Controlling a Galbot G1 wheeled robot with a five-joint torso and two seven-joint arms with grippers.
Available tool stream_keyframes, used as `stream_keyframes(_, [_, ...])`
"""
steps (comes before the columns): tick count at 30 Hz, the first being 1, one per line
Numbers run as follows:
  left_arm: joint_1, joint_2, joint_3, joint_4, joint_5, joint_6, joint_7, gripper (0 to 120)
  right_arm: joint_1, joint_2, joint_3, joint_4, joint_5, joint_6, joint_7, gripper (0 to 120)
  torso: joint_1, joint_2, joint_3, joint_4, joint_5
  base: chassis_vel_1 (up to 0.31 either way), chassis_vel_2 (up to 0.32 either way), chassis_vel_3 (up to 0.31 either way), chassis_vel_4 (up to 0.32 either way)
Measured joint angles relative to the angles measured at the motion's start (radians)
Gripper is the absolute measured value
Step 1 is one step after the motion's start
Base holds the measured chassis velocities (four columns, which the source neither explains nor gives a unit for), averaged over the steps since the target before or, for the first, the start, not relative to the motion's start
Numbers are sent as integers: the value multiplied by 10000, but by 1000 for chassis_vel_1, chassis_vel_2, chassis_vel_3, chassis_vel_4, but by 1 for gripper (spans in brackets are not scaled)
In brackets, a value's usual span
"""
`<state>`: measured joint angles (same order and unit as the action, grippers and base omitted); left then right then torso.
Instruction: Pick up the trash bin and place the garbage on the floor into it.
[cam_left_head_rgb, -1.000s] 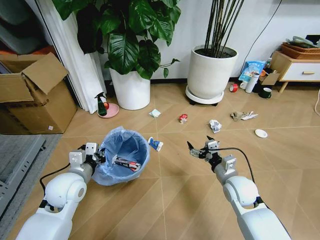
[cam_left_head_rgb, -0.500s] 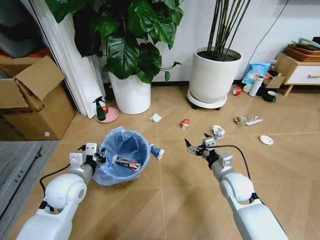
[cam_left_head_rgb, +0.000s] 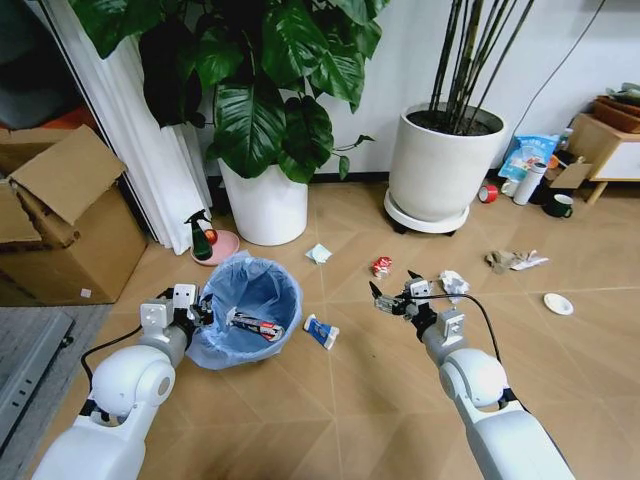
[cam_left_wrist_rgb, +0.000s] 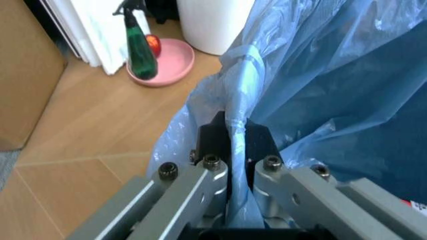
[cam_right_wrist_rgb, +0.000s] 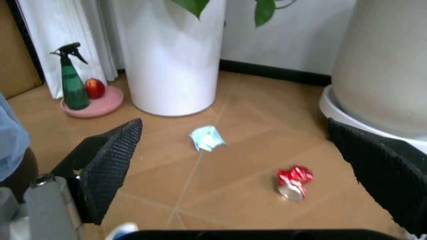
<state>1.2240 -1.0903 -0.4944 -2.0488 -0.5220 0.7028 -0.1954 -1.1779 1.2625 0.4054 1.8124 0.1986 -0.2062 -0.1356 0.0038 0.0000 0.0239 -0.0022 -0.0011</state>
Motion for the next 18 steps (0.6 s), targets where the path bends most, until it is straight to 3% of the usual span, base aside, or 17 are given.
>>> stream_keyframes(12, [-5, -18, -10, 3, -23, -5, 23, 0, -145, -27, -151, -222, -87, -120, -392, 100, 2, 0, 1, -3, 3, -104, 254, 109, -244])
stream_keyframes(18, [11, 12, -54, 28, -47, -1, 38, 0, -139, -266, -498, -1296, -119, 90, -980, 100, 4, -1, 3, 1, 2, -80, 144, 57, -99])
